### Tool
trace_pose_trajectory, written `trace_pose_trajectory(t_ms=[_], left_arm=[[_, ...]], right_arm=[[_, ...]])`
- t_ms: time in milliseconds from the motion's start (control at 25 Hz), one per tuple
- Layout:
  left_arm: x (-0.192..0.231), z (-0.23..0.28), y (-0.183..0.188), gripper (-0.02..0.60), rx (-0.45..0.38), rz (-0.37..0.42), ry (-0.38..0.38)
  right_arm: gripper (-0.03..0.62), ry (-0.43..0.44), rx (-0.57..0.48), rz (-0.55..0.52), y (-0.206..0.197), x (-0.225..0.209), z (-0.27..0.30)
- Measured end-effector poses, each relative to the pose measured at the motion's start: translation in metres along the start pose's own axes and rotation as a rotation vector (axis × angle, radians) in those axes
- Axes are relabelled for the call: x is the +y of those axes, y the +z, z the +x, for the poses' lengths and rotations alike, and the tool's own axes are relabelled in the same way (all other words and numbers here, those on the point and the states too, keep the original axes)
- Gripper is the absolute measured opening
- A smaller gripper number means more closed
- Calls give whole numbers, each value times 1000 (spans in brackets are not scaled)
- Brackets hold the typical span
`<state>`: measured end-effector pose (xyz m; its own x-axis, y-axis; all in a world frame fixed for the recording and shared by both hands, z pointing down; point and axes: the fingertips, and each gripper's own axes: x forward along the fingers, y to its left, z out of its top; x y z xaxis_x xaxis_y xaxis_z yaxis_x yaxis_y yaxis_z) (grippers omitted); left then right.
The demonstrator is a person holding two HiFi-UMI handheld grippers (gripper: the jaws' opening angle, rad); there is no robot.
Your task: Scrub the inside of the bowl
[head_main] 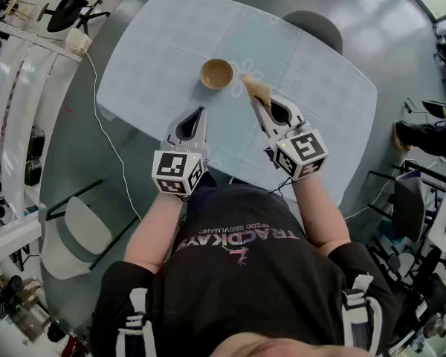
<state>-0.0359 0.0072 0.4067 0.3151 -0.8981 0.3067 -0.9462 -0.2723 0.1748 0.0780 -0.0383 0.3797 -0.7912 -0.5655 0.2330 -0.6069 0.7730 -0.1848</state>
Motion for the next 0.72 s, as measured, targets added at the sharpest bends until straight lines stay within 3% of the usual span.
trace_pose_trajectory(t_ms=[720], left_arm=[[15, 5, -8, 17, 39, -25, 15]], right_arm=[[32, -9, -10, 27, 0, 1, 7]])
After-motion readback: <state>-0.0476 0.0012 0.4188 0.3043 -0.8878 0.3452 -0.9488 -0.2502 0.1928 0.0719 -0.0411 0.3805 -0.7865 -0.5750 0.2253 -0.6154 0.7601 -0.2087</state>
